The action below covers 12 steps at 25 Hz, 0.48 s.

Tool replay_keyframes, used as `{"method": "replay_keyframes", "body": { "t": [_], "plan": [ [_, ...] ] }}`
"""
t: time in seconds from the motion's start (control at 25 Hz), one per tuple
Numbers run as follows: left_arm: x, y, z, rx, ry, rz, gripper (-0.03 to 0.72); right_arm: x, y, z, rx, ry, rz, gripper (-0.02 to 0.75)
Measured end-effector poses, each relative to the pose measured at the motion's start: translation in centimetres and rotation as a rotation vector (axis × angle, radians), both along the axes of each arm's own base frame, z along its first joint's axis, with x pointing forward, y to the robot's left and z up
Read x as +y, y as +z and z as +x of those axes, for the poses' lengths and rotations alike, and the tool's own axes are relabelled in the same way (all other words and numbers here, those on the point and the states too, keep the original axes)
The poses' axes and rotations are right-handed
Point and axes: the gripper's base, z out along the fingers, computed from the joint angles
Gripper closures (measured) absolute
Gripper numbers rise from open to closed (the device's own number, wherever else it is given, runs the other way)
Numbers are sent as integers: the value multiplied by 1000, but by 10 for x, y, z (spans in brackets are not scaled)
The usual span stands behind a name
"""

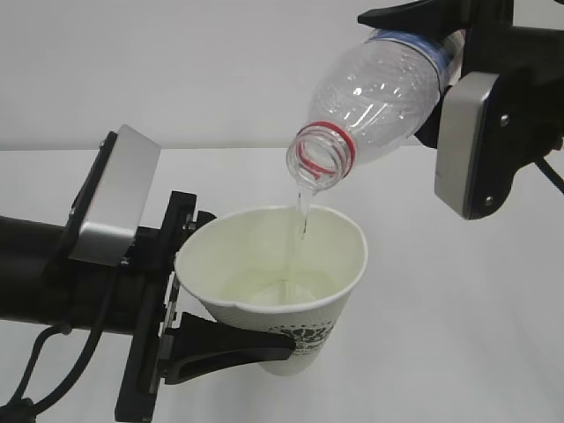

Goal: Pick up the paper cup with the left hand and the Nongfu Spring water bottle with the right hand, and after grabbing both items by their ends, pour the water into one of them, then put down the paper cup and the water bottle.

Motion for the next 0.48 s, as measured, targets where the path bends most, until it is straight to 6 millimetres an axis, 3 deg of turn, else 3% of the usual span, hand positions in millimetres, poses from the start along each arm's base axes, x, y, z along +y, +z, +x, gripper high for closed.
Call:
{"method": "replay_keyframes", "body": {
  "t": [0.48],
  "plan": [
    [0,0,0,-2,-2,1,241,0,0,0,-1,0,-1,268]
  ]
}}
